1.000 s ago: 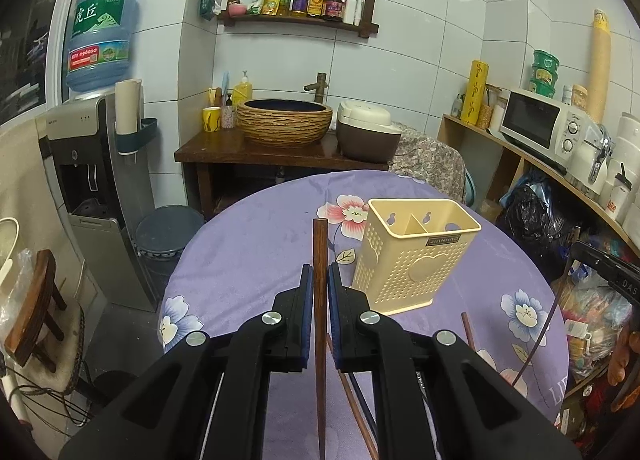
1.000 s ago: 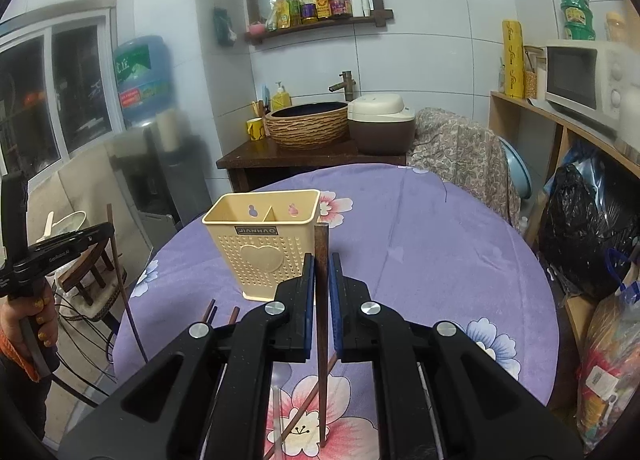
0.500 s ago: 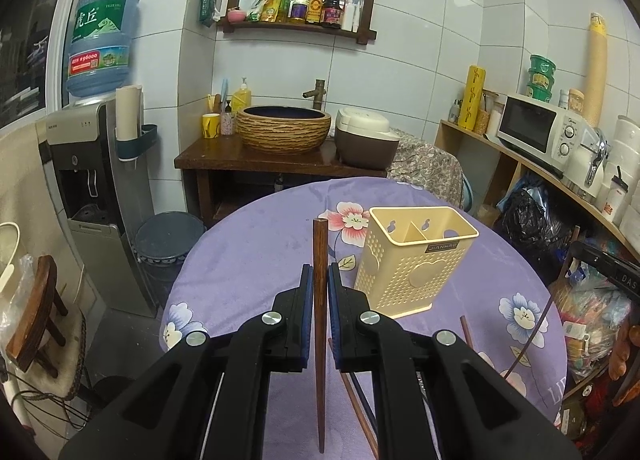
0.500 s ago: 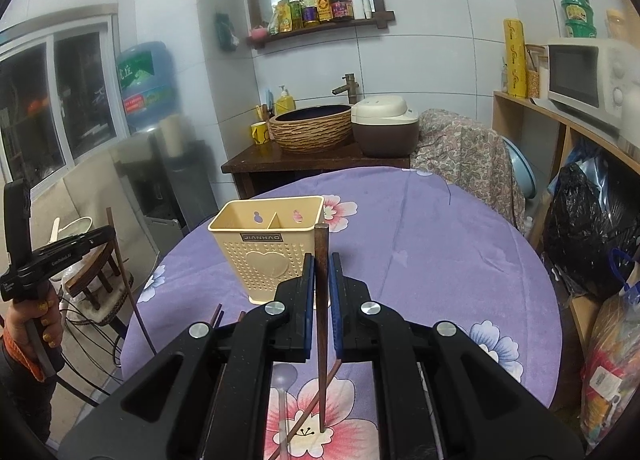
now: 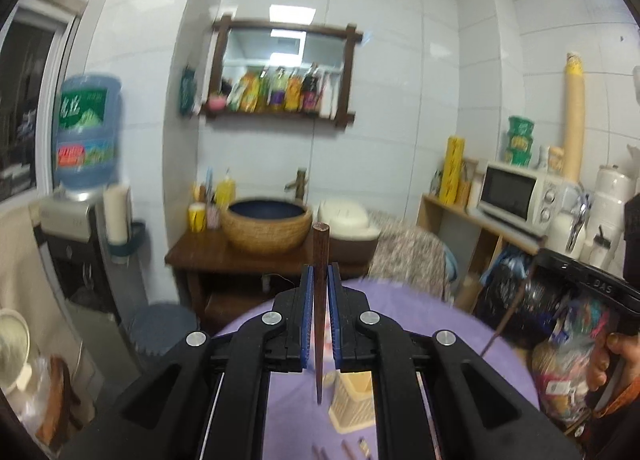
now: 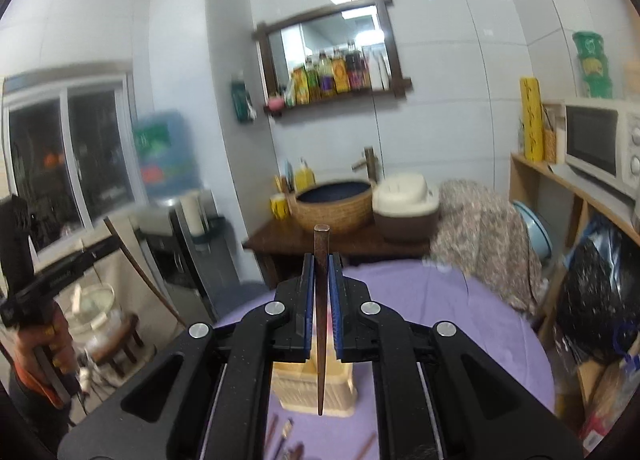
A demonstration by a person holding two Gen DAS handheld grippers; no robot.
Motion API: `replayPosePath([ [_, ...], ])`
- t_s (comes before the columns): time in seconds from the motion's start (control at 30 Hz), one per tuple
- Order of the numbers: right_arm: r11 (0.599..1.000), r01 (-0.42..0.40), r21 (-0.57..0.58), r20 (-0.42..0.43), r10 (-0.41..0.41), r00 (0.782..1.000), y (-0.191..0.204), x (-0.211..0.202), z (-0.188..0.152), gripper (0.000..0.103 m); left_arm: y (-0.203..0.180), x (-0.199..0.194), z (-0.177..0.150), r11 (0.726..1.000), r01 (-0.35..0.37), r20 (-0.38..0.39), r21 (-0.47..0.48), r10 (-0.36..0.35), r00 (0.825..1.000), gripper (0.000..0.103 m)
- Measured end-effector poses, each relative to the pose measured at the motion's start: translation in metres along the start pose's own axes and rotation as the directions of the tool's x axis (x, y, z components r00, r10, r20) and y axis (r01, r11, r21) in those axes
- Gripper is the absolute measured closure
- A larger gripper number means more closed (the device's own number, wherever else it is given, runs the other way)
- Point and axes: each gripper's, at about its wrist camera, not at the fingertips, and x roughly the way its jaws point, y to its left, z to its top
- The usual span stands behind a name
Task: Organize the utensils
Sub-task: 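Lift both held chopsticks and carry them above the beige utensil holder, then open the left tool to drop its chopstick into the holder while the right tool releases its chopstick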
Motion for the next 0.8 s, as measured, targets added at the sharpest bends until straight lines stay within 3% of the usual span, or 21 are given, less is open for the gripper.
replayPosePath([
  [0.13,1.0,0.031,-0.005,0.062,-0.03,0.998,0.011,0.016,0.028,0.095,-0.031,0.019,0.022,0.999,0.034,0.021,0.018,-0.034,0.999,0.094],
  [0.27,0.996,0.089,-0.006,0.075,-0.088,0.993,0.011,0.046,0.011,0.095,-0.05,0.044,0.009,0.999,0.02,0.015,0.047,-0.02,1.0,0.095],
  [0.4,0.993,0.119,-0.007,0.032,-0.119,0.992,0.007,0.078,-0.027,0.095,-0.052,0.077,-0.021,0.999,-0.016,0.006,0.027,0.016,1.0,0.096],
  [0.53,0.992,0.124,0.011,-0.021,-0.124,0.992,-0.002,0.094,-0.055,0.095,-0.042,0.094,-0.03,1.0,-0.02,-0.033,-0.017,0.019,0.999,0.098],
  [0.67,0.994,0.111,0.01,-0.063,-0.11,0.992,-0.005,0.104,-0.07,0.095,-0.036,0.085,-0.028,1.0,-0.024,-0.028,0.019,0.025,0.999,0.098],
  [0.8,0.995,0.099,0.019,-0.13,-0.095,0.987,-0.007,0.118,-0.089,0.095,-0.014,0.076,-0.043,1.0,-0.027,-0.085,-0.008,0.026,0.996,0.098],
])
